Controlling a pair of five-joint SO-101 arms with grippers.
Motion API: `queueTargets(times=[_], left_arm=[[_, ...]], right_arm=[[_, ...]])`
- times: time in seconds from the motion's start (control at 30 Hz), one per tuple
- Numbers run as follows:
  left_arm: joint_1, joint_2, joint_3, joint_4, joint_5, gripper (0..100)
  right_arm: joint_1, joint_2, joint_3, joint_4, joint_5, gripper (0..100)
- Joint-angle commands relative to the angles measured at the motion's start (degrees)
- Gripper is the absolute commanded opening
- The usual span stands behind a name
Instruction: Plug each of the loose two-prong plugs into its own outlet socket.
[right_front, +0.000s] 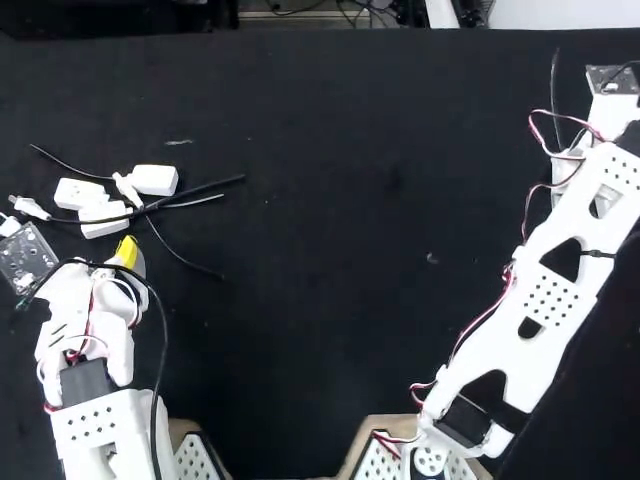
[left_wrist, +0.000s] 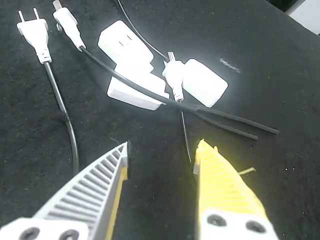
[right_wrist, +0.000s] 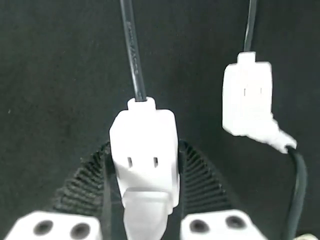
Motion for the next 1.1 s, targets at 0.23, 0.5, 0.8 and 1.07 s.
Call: queueTargets(times=[0.23,0.5,0.8,1.07], left_arm=[[-0.57,-0.18,-2.15,-1.41,0.53,22],[-0.57,-0.18,-2.07,-1.41,0.53,22],[-0.66,-0.18,-2.07,-1.41,0.53,22],[-0.66,-0.18,-2.07,-1.41,0.53,22]], right_arm=[[2.81,5.67,-3.65,-6.77,0.44,1.1],[2.81,6.46,-3.56,-8.7,0.18,1.1],[2.64,8.31,-3.21,-10.11,0.18,1.5],[2.46,8.84,-3.12,-9.85,0.09,1.6]])
